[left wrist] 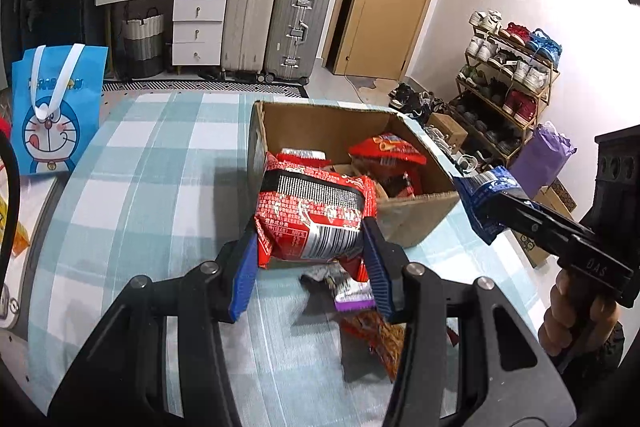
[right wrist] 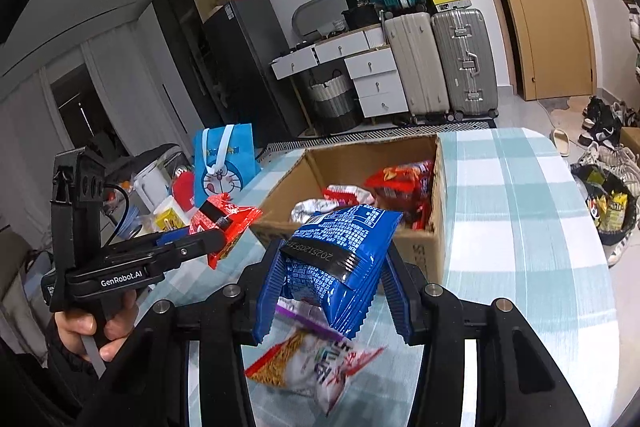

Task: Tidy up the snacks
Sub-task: 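Carry the red wafer pack and blue biscuit pack into the box and release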

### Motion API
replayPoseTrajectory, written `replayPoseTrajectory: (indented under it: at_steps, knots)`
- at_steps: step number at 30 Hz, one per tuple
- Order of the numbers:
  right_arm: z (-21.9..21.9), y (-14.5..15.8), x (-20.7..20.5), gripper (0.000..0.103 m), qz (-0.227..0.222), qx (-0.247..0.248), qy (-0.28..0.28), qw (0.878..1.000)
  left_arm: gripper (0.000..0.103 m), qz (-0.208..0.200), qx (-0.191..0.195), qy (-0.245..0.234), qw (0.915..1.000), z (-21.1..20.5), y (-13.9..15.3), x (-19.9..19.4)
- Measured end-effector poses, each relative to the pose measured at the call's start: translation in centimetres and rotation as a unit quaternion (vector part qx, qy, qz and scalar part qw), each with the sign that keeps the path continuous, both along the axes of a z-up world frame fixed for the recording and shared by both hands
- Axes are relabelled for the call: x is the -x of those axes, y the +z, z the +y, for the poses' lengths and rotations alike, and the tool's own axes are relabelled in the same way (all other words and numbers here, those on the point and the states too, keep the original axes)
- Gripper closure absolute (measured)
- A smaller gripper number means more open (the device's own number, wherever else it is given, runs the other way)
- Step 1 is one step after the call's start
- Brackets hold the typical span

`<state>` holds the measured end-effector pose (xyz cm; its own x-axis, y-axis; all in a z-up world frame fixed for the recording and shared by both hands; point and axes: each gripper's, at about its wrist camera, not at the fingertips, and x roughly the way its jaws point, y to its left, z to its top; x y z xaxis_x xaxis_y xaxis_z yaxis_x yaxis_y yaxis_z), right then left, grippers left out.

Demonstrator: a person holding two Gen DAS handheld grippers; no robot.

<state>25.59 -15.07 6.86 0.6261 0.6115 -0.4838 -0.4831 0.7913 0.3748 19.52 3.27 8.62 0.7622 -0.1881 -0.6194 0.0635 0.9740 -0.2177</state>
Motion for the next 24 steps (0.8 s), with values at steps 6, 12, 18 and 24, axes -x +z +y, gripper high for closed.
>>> replayPoseTrajectory:
  at_steps: [6,12,18,24]
  knots:
    - [0.2,0.6,-1.7,0.056,-0.007,-0.006,-0.011,1.000,0.058,-0.005,-0.003,0.001,1.0000,0.1,0.6,-1.9]
    - [0.7,0.8,-3.2,0.056,-0.011,-0.004,-0.014,1.000,0.058,-0.005,-0.006,0.001,1.0000,-0.2,0.8,-3.6]
    - [1.0,0.3,-5.1,0.056,-0.007,-0.003,-0.018,1.000,0.058,-0.008,-0.007,0.002,0.9999,-0.6,1.2,-5.7]
    - [1.4,-0.4,-6.7,0.056,0.001,-0.003,-0.019,1.000,0.058,-0.004,-0.017,-0.002,0.9999,-1.3,1.0,-7.9]
